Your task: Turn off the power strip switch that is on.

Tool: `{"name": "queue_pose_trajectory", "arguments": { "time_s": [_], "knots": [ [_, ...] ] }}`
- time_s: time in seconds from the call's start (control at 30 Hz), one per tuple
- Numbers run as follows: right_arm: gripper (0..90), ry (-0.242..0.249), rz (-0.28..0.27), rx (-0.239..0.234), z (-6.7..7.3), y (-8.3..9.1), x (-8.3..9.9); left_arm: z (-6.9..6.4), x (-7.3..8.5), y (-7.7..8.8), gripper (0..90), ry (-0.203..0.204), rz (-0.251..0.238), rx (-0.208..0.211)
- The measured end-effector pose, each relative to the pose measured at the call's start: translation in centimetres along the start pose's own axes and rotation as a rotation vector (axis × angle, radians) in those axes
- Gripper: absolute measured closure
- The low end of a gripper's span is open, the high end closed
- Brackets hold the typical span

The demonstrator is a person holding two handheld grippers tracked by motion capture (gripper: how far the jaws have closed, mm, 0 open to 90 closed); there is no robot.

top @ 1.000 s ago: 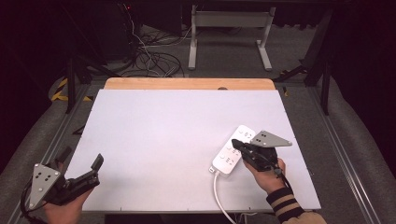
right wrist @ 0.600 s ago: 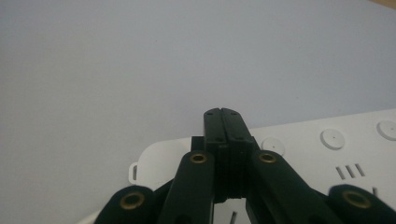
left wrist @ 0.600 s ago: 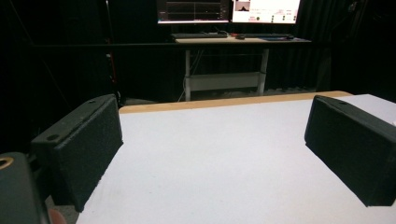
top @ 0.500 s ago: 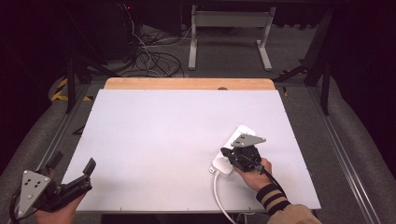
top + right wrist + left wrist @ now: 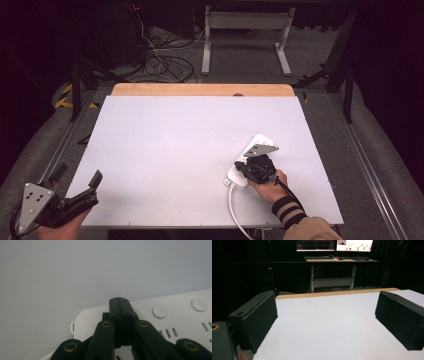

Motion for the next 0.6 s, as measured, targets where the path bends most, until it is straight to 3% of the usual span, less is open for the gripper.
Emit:
{"name": "queue_pose_trajectory", "arguments": {
  "time_s": [0.2, 0.6],
  "knots": [
    [90.0, 0.028, 0.007, 0.033, 0.44, -0.11, 0.03, -0.24, 0.01, -0.26, 4.7, -0.010, 0.006, 0.012],
    [90.0, 0.036, 0.013, 0.028, 0.39, -0.01, 0.04, -0.19, 0.01, -0.27, 4.7, -0.006, 0.008, 0.013]
  ]
}}
Point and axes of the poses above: each handheld gripper's, and its own axes: y roughly backward along the jaws, x roughly out of its underside, z roughly to its left, the point moved 2 cm from there along -y, roughly forward along the jaws, and after that the axes turned 2 degrees about y, right-handed, at the moved point
